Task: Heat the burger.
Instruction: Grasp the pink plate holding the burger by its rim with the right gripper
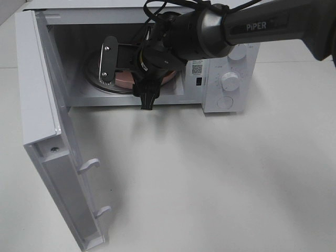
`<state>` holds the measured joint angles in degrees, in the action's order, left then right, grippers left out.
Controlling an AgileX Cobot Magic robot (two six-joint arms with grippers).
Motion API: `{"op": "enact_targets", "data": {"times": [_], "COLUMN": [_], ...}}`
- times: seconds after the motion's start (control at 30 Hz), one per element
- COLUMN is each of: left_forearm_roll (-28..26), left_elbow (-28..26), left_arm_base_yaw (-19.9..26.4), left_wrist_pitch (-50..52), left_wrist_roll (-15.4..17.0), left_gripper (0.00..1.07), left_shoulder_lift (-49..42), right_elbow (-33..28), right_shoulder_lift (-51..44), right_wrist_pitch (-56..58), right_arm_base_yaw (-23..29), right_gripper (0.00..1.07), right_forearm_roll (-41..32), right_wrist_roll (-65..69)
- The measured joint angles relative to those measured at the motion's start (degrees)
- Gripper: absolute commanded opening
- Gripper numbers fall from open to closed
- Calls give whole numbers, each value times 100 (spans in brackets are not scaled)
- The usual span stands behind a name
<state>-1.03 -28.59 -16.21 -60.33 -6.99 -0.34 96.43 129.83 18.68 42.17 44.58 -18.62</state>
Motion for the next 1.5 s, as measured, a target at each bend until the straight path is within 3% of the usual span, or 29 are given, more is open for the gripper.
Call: {"op": "enact_targets", "data": {"times": [0.43,0.7,1.5], "left_forearm_roll": [0,0,0], "left_elbow": [0,0,0], "left_arm_base_yaw": [0,0,0], "left_wrist_pitch": [0,0,0], "left_wrist_roll": [0,0,0], "left_gripper": [0,0,0], "left_shoulder_lift": [0,0,0], "right_elbow": [292,292,298], "right_shoulder_lift": [298,298,321], "right_wrist_pitch": [-201,-458,-756], "right_arm_base_yaw": [-63,-63,-63], "right_gripper": [64,55,54], "right_forearm_roll": [-11,-23,-350], "right_wrist_roll": [183,298,470]}}
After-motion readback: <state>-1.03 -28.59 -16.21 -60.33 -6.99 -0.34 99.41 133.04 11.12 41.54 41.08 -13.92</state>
